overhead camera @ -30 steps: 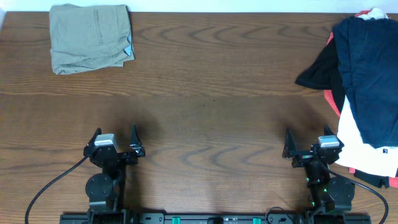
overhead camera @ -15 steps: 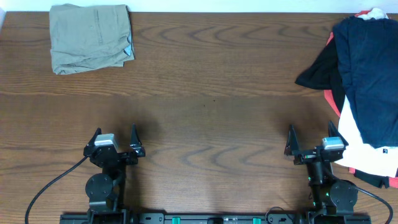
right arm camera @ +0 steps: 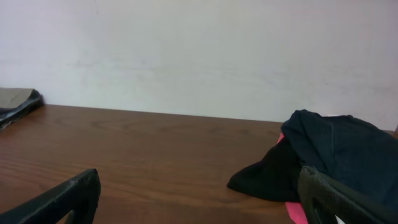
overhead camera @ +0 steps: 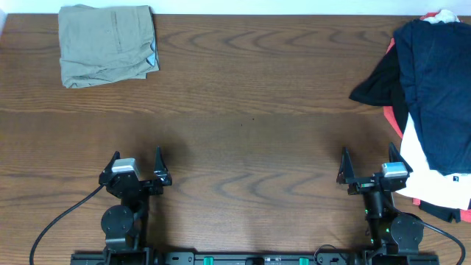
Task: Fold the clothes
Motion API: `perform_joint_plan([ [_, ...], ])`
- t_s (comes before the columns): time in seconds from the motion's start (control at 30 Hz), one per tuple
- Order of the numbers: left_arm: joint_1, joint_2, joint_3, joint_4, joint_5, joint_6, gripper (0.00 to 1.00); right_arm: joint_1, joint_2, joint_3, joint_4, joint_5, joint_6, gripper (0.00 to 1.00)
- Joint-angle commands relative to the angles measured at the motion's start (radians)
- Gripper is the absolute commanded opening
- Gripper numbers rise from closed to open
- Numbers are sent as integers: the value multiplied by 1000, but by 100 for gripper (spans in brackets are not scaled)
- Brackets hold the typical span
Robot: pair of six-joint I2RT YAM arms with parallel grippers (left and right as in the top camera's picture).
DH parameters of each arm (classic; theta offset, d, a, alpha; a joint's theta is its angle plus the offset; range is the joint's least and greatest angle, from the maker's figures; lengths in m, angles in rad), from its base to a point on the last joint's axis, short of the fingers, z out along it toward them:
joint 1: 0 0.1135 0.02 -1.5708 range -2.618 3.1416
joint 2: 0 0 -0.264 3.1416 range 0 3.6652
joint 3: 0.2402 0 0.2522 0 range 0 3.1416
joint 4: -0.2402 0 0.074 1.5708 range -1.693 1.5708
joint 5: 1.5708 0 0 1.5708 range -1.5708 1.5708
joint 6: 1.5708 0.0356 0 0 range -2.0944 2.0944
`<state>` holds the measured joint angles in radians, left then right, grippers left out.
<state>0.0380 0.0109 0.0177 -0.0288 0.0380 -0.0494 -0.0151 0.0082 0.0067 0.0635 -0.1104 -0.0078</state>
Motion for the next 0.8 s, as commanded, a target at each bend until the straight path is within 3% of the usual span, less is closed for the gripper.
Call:
perform_joint_plan([
  [0.0, -3, -7, -12, -45, -26, -5, 98, 9, -2, -1, 0, 10, -1, 99],
  [0.77, -3, -6, 34, -12, -27, -5, 98, 9, -2, -1, 75, 10, -54, 99],
])
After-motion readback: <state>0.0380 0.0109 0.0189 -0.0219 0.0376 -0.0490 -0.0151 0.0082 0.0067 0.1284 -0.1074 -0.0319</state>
